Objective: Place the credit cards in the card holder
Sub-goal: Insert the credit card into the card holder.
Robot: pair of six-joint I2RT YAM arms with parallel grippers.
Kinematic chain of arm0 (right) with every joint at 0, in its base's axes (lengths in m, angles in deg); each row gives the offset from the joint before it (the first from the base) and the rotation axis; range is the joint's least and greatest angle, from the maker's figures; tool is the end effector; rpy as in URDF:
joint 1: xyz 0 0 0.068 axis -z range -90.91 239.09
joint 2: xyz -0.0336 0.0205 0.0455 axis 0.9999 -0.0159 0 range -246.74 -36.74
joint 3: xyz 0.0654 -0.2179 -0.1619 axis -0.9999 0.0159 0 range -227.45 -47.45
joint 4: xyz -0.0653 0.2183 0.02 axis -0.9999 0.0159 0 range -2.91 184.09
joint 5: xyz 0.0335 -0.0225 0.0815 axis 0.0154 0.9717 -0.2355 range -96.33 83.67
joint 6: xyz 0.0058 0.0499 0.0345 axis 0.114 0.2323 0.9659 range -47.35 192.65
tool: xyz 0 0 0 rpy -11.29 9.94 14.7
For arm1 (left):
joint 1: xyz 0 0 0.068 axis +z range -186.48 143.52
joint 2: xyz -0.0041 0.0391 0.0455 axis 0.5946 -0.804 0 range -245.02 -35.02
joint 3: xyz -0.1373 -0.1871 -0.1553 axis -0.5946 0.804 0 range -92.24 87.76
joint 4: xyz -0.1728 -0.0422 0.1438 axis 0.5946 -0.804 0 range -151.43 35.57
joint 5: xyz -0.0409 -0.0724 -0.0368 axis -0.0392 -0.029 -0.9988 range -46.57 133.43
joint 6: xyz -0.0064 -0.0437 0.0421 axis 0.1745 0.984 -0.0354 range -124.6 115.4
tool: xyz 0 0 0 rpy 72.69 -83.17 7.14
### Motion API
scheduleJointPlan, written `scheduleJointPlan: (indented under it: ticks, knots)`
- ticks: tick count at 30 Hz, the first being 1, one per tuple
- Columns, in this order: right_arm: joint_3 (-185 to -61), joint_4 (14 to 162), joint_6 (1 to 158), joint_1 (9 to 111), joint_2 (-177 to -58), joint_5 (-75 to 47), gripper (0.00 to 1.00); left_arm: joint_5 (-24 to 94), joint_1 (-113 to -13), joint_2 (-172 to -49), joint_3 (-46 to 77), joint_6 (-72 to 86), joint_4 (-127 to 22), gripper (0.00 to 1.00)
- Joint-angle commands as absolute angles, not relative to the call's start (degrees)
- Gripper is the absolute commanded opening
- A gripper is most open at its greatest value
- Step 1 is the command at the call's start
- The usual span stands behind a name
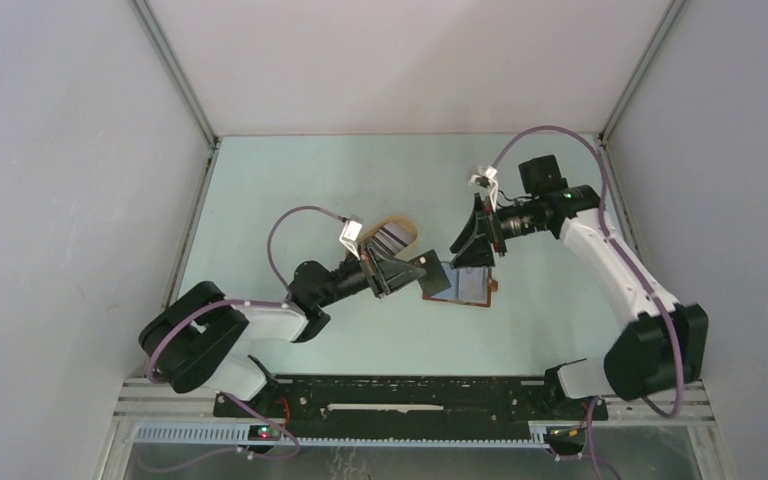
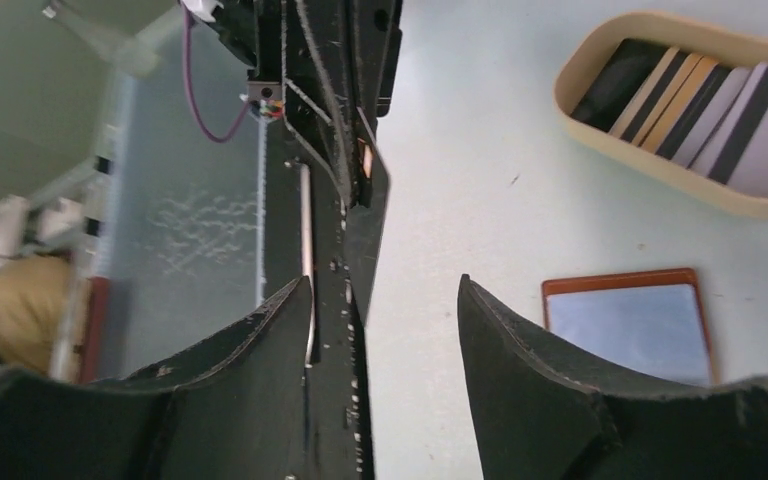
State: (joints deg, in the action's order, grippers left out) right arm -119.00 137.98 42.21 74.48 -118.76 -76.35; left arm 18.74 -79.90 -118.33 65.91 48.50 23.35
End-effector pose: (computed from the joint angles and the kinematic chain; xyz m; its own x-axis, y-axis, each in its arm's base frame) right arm 0.2239 0.1026 0.3238 -0.4678 -0.3009 -0.8311 -0.8804 0.0750 0.4683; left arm 0.1702 -0.1872 0.2591 -0.6097 -0.4235 -0.6700 0.7129 0.0764 -0.6970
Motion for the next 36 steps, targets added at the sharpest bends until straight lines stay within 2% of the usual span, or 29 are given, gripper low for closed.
scheduleJointPlan:
  ticks: [1,5,8,17,29,36]
  knots:
    - [-115.48,143.65,29.47,74.54,-109.96,-70.89,0.65,9.99,-80.12,-114.56,68.21,40.8,20.03,0.0]
    - [-109.69,140.76,26.7,75.22,-102.82,-66.69,0.65,11.49,-82.39,-111.56,68.38,33.09,11.74,0.0]
    - [-106.25,138.82,25.69,75.17,-99.76,-70.08,0.69,15.11,-84.84,-110.34,67.36,28.47,7.71,0.0]
    - [-105.59,136.21,28.49,73.71,-101.6,-69.79,0.73,17.21,-87.2,-115.22,63.84,27.98,7.71,0.0]
    - [-105.58,134.95,30.18,74.34,-106.14,-69.01,0.72,13.46,-87.17,-121.27,60.13,30.44,7.73,0.0]
    - [-105.9,130.17,33.96,73.27,-107.32,-65.7,0.72,2.59,-83.18,-120.98,55.48,28.65,-1.79,0.0]
